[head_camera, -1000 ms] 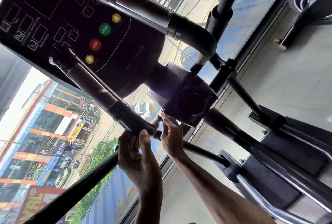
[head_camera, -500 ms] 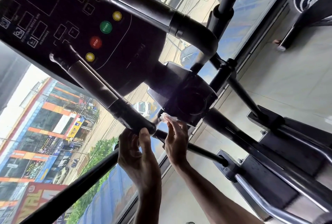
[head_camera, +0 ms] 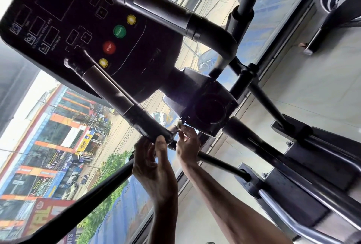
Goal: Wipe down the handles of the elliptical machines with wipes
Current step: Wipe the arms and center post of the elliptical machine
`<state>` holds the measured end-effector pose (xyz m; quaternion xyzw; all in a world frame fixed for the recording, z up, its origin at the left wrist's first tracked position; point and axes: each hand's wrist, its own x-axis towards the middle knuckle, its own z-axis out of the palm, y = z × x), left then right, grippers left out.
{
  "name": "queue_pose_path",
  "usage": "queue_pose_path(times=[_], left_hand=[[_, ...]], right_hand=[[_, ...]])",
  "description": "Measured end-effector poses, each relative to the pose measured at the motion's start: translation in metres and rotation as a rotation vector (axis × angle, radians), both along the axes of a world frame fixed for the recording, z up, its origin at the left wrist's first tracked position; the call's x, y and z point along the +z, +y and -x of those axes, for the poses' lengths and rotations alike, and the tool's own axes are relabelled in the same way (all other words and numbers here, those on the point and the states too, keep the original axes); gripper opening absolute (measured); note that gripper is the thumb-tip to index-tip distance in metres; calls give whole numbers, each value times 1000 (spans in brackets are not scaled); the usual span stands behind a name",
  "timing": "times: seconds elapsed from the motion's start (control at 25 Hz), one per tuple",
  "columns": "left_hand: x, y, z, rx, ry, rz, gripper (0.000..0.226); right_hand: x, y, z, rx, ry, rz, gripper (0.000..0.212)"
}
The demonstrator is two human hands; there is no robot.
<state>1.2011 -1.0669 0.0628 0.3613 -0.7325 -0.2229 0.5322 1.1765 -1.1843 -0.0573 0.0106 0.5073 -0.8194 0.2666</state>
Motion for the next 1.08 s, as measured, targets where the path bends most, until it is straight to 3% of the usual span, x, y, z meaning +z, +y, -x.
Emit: queue_pose_path(times=[0.16,0.24,0.36,0.52,0.72,0.92,1.08], left_hand=[[1,2,1,9,1,5,13],[1,1,1,17,-10,8,11],[2,3,2,21,-21,13,9],[0,2,4,51,1,-5,12],[2,6,5,70,-46,23,20],[4,6,5,99,-80,38,23],[7,10,5,105,-107,48,21]], right_hand=[[1,15,2,-112,360,-33,21],[-5,13,8,-68,479,-78,24],[-5,19,15,39,478,-74,29],[-1,43,11,-130,541,47,20],[-4,35,21,-37,593,-37,26],[12,72,18,-141,678,138,22],[8,62,31,-26,717,71,31]])
